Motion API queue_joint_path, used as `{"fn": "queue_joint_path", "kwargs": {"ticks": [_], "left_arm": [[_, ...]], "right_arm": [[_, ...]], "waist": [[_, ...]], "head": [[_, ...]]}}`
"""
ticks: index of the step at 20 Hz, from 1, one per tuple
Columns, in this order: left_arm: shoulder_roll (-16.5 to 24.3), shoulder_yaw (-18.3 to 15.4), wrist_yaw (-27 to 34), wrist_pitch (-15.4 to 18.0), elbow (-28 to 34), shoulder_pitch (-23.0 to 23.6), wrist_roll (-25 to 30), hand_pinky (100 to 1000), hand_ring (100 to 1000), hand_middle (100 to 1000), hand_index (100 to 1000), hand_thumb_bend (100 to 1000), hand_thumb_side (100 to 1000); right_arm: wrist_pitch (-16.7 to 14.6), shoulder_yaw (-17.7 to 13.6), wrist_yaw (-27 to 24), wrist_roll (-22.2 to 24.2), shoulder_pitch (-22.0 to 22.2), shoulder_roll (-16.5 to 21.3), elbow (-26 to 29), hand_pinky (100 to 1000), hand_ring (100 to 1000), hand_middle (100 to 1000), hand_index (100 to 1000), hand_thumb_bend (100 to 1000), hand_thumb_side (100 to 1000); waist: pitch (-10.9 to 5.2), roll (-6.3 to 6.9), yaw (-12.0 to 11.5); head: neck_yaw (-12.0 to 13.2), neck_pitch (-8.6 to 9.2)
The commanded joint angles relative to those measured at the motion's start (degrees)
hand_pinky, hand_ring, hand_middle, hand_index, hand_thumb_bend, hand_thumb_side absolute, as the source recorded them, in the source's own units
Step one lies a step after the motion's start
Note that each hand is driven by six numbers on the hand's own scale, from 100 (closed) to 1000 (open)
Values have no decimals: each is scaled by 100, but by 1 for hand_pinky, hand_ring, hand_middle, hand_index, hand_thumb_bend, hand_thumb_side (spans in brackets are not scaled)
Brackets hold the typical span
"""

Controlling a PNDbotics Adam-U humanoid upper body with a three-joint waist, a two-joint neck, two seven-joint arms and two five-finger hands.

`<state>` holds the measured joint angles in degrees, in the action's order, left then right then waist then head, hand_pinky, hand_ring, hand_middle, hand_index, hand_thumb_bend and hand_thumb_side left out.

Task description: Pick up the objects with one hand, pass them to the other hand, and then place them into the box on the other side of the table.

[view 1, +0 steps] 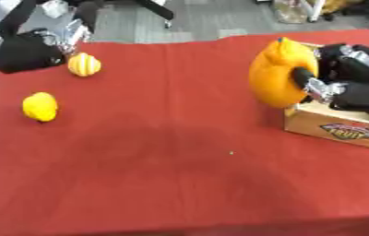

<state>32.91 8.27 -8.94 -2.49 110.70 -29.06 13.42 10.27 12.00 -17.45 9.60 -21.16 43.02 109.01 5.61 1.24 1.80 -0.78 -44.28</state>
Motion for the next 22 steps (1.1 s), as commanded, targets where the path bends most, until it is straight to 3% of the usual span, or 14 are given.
{"fn": "queue_joint_path", "kwargs": {"ticks": [1,9,17,22], "left_arm": [[-82,-280,145,43,2,200,-368,731,654,606,654,100,626],[-492,-803,305,311,-301,890,-922,720,639,594,639,100,675],[-690,-1019,339,434,-523,1177,-1114,718,636,591,634,100,710],[-744,-1047,329,450,-557,1227,-1119,720,637,591,636,100,714]], "right_arm": [[-110,-239,263,-179,-137,482,-478,423,352,289,506,100,205],[-480,-560,1403,-328,-527,599,-2763,430,358,296,501,100,159],[-780,-844,1979,-612,-610,685,-3833,436,364,302,507,100,143],[-930,-851,2379,-631,-627,671,-4192,473,408,366,733,100,130]], "waist": [[-17,-48,-39],[-4,-30,-160],[-11,-35,-181],[-8,-36,-191]], "head": [[-61,16],[-182,16],[-181,16],[-185,16]]}}
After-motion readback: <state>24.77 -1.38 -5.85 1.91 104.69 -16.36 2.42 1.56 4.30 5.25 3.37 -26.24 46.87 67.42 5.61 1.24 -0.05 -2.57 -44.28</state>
